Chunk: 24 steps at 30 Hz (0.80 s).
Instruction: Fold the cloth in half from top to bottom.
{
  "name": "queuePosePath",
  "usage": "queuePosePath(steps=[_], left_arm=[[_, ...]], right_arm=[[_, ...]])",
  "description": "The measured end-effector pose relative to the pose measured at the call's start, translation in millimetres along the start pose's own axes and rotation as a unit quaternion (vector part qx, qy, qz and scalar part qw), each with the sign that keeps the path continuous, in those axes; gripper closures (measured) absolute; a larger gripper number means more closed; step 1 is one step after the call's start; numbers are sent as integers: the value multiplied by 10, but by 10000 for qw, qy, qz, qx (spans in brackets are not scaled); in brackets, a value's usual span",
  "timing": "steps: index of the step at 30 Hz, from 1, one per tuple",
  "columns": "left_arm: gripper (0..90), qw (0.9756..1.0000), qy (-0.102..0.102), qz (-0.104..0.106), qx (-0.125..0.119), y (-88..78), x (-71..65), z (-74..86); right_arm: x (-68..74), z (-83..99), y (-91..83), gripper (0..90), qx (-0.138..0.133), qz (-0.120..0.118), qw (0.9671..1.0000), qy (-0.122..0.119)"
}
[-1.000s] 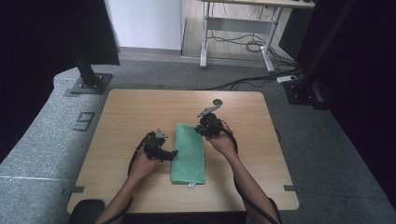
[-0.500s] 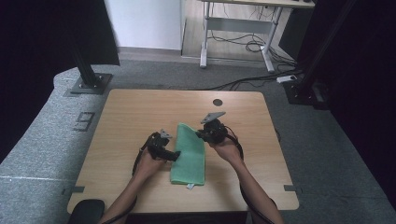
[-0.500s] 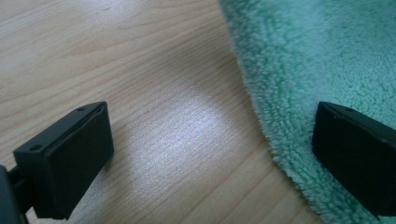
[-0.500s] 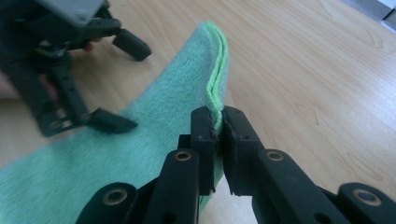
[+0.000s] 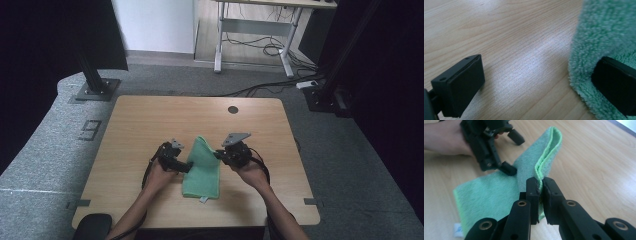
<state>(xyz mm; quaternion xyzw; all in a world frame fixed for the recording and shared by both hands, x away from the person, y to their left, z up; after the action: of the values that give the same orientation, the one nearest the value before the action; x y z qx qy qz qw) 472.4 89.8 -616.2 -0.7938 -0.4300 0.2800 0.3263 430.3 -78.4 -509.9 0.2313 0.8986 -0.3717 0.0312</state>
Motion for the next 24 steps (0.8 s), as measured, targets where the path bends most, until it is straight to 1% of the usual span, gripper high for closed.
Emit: queuePosePath(steps=[5, 11, 15, 18, 22, 24], left_arm=[[0, 10000, -5, -15, -9, 0, 1, 1], [0, 10000, -9, -17, -27, -2, 0, 3], [0, 10000, -12, -16, -32, -2, 0, 4], [0, 10000, -10, -15, -35, -2, 0, 3], [0, 10000, -9, -11, -38, -1, 0, 3], [0, 10000, -9, -13, -36, -1, 0, 3]], right_arm=[[139, 68, -24, 826, 2, -114, 9999, -26], [322, 187, -13, 824, 39, -257, 9997, -36], [421, 277, 23, 824, 85, -357, 9993, 22], [488, 345, 62, 823, 118, -431, 9989, 110], [606, 452, 127, 819, 177, -576, 9980, 214], [652, 495, 156, 816, 209, -612, 9976, 241]])
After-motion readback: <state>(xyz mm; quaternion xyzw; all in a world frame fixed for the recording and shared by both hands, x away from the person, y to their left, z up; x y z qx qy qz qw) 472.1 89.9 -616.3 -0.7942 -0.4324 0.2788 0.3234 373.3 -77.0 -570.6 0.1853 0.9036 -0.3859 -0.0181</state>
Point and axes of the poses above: each handheld gripper's, and its own axes: y roughly forward along the jaws, z roughly out of its underside, x roughly to its left, the point moved 9 cm from there along y, roughly forward along the jaws, and after that the axes turned 13 degrees about -y, right-handed, at the moved point
